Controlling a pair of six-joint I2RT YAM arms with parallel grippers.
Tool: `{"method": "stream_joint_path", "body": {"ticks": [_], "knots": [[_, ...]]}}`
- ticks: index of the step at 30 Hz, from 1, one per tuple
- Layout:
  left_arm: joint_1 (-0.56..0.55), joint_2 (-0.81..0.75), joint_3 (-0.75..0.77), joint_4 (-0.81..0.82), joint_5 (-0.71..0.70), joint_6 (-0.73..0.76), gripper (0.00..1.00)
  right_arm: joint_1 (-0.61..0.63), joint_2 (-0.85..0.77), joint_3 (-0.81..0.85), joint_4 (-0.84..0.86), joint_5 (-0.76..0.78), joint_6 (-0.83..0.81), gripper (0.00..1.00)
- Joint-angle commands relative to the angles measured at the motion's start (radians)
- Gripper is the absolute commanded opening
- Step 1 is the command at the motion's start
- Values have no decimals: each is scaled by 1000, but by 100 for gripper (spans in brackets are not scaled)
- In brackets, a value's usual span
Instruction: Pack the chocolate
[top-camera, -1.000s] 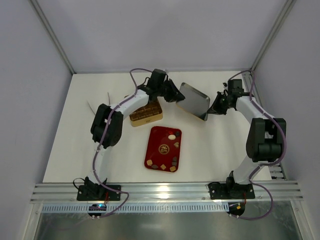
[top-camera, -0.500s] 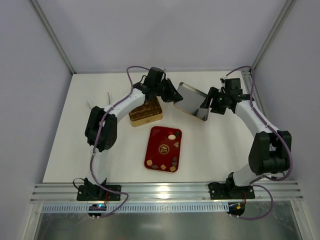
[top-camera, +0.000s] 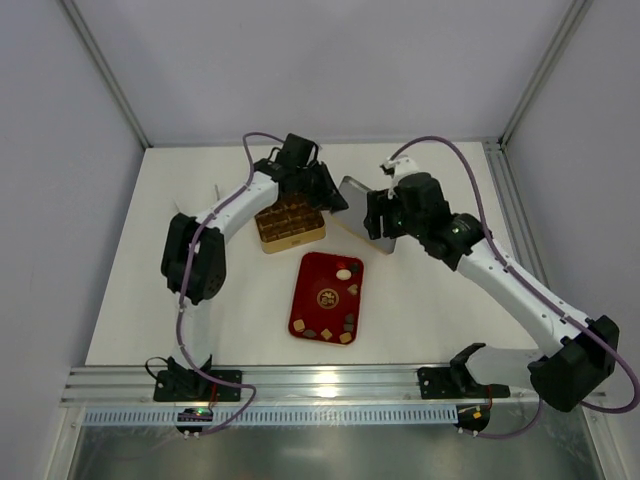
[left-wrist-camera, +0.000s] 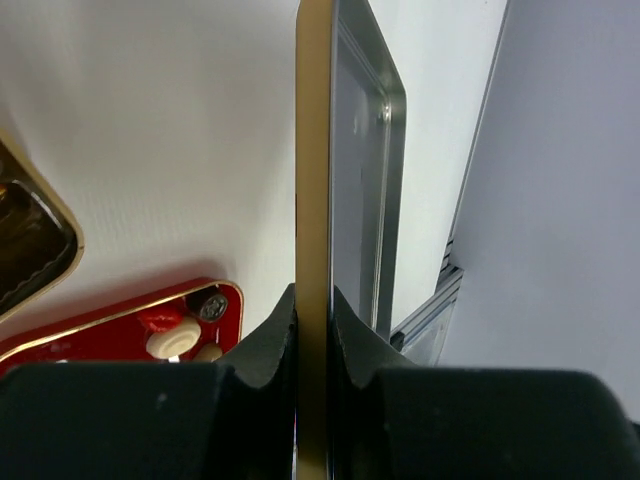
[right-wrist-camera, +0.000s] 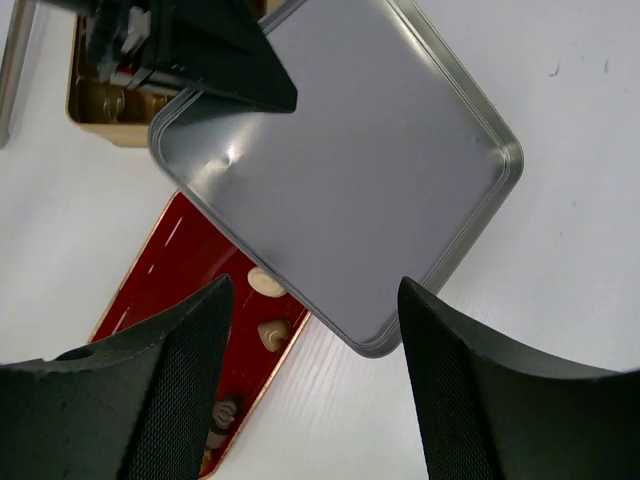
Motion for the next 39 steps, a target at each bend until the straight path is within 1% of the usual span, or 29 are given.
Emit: {"method": "stream_joint_path", "body": {"ticks": [1,2,3,5,6,10,12,13,15,17,18,19,21,22,27,29,30,32,33,35,36,37,39], "knots": [[22,-95,12,-72,72,43,0,121,-7,24,-6,194,-133,68],[24,-98,6,-74,81,40,0,153,-3,24,-1,224,-153,68],[31,-104,-1,-77,98,39,0,219,14,26,2,289,-191,68],[33,-110,-6,-88,104,39,0,272,37,32,7,348,-231,69],[33,-112,-12,-91,112,39,0,320,68,37,16,410,-261,69],[35,-132,-25,-103,120,40,0,399,158,66,24,517,-323,70],[35,-139,-29,-106,121,42,0,417,192,86,34,550,-351,70],[35,-144,-38,-106,123,42,0,427,232,93,33,602,-357,70],[35,-155,-46,-108,124,42,0,436,270,116,31,653,-374,69],[35,-168,-61,-108,124,45,0,444,307,118,53,727,-414,67],[35,-175,-66,-109,126,46,0,445,316,116,76,744,-426,66],[36,-176,-71,-109,130,46,0,445,329,115,88,761,-449,63],[38,-190,-81,-108,133,48,0,447,335,110,118,785,-470,60],[39,-193,-84,-109,138,48,0,450,340,109,126,794,-480,57],[41,-202,-91,-109,147,51,0,454,353,106,166,816,-533,55],[41,-205,-92,-109,150,51,0,457,359,106,178,817,-547,47],[41,-208,-92,-109,155,51,0,459,361,104,182,817,-555,41],[42,-213,-94,-109,155,54,0,464,366,104,188,827,-561,33],[42,-216,-94,-109,156,54,0,467,367,104,197,833,-564,25],[45,-221,-94,-109,158,56,2,476,364,104,203,842,-570,18],[47,-222,-92,-109,158,56,4,479,364,107,211,850,-575,12],[50,-224,-91,-108,159,56,12,483,363,110,212,857,-579,10],[53,-228,-86,-109,159,59,21,488,361,118,214,867,-584,4]]}}
